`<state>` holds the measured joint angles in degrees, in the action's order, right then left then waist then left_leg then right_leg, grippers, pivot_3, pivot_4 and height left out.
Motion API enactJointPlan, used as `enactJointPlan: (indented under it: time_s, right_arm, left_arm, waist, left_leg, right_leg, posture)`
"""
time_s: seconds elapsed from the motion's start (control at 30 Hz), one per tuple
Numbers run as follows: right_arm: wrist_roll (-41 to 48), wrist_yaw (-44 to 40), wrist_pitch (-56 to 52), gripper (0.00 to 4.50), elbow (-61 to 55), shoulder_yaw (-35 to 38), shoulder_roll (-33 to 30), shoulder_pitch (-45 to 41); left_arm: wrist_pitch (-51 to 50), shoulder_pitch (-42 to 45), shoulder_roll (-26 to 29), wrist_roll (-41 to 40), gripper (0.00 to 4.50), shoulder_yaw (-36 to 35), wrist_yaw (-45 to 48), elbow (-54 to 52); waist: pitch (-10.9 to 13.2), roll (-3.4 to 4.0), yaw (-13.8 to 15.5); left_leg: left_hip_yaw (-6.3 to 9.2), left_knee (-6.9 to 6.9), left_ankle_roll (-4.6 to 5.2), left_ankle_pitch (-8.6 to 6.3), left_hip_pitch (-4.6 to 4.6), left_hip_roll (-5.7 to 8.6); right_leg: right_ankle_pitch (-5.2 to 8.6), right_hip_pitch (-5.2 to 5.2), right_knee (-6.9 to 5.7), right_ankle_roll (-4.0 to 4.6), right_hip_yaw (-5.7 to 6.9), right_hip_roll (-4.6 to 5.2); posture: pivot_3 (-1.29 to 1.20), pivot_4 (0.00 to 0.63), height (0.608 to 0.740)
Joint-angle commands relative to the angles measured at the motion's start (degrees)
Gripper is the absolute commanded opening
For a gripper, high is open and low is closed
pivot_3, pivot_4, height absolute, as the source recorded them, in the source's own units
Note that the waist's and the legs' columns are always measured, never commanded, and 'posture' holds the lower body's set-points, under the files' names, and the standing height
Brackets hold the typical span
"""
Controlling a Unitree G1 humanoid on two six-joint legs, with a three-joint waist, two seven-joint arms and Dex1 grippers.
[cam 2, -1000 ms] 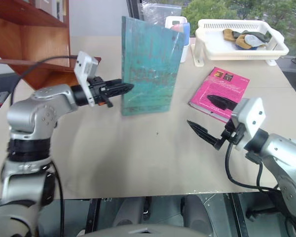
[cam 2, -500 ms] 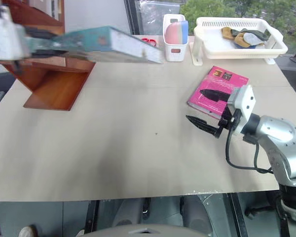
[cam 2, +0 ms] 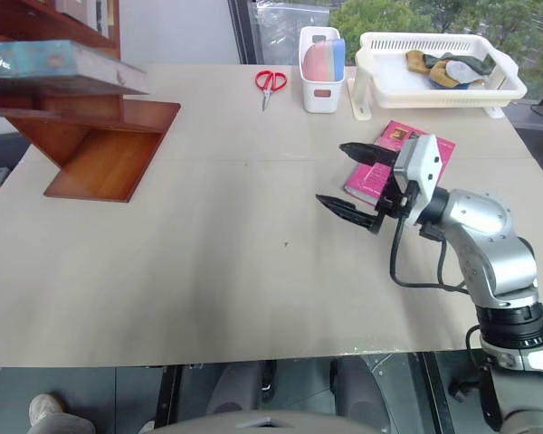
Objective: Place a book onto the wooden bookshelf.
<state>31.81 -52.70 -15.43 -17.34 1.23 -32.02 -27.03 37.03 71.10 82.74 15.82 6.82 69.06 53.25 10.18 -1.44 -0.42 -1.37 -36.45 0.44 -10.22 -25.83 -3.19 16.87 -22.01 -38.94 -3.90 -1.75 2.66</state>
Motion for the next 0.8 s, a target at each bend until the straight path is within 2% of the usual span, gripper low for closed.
enactJointPlan:
  time_s: [0.03,0.23,0.43,0.47,0.53,0.63,0.7,0.8]
  right_arm:
    - [0.96,0.27,0.87,4.5,-3.82,-1.03,1.76,-4.7]
    - [2.14,3.21,-3.75,4.5,-2.48,-1.54,4.61,-10.65]
    - [2.32,4.64,-4.15,4.5,-3.31,-0.85,5.94,-9.77]
    - [2.44,5.0,-4.25,4.5,-3.36,-0.89,6.31,-9.79]
    - [2.6,5.65,-4.31,4.5,-3.53,-0.94,6.89,-9.78]
    - [2.5,5.64,-4.24,4.5,-3.12,-1.41,7.51,-10.04]
    - [2.5,5.33,-4.23,4.5,-2.86,-1.54,7.62,-10.03]
    - [2.46,4.71,-4.16,4.5,-2.1,-1.55,7.53,-10.15]
  left_arm:
    - [6.58,3.34,-1.35,3.92,0.73,1.25,-5.67,9.33]
    - [10.46,5.75,-3.9,6.97,0.73,2.94,-11.09,16.47]
    - [10.97,6.41,-4.05,7.96,0.73,2.98,-11.65,18.52]
    - [11.03,6.35,-3.98,7.65,1.73,2.74,-11.61,18.61]
    - [11.08,6.01,-3.55,7.5,2.46,2.57,-11.57,18.75]
    - [11.31,5.03,-2.4,7.96,3.97,2.58,-12.95,18.87]
    - [11.84,4.4,-1.89,7.54,4.34,2.15,-13.66,18.76]
    - [13.78,2.62,-0.53,5.51,4.34,0.46,-14.25,18.41]
  waist:
    - [0.0,0.0,-0.17]
    - [-0.02,-0.1,-0.33]
    - [-0.02,-0.11,-0.33]
    - [-0.02,-0.11,-0.33]
    - [-0.02,-0.11,-0.33]
    - [-0.02,-0.11,-0.34]
    - [-0.02,-0.11,-0.34]
    - [-0.02,-0.11,-0.36]
  left_leg:
    - [-0.01,0.0,0.0,0.0,0.0,0.0]
    - [-0.06,0.01,0.0,0.0,-0.14,-0.01]
    - [-0.08,0.01,0.0,0.0,-0.14,-0.01]
    - [-0.08,0.01,0.0,0.0,-0.13,-0.01]
    - [-0.07,0.0,0.0,0.0,-0.13,-0.02]
    - [-0.08,0.01,0.0,0.0,-0.14,-0.03]
    - [-0.08,0.01,0.0,0.0,-0.15,-0.02]
    - [-0.08,0.01,0.0,0.0,-0.15,-0.02]
  right_leg:
    - [0.0,0.0,-0.02,0.0,0.0,0.0]
    - [-0.01,-0.14,0.0,0.0,-0.05,0.02]
    - [-0.02,-0.14,-0.03,-0.01,-0.04,0.03]
    - [-0.02,-0.14,-0.03,-0.01,-0.04,0.03]
    - [-0.02,-0.15,-0.06,0.0,-0.04,0.01]
    - [-0.02,-0.16,-0.05,0.0,-0.04,0.01]
    - [-0.02,-0.16,-0.04,0.0,-0.04,0.02]
    - [-0.02,-0.16,-0.05,0.0,-0.04,0.02]
  posture:
    - [0.0,0.15,0.74]
    - [0.0,0.15,0.74]
    - [0.0,0.15,0.74]
    - [0.0,0.15,0.74]
    - [0.0,0.15,0.74]
    - [0.0,0.15,0.74]
    - [0.0,0.15,0.74]
    - [0.0,0.15,0.74]
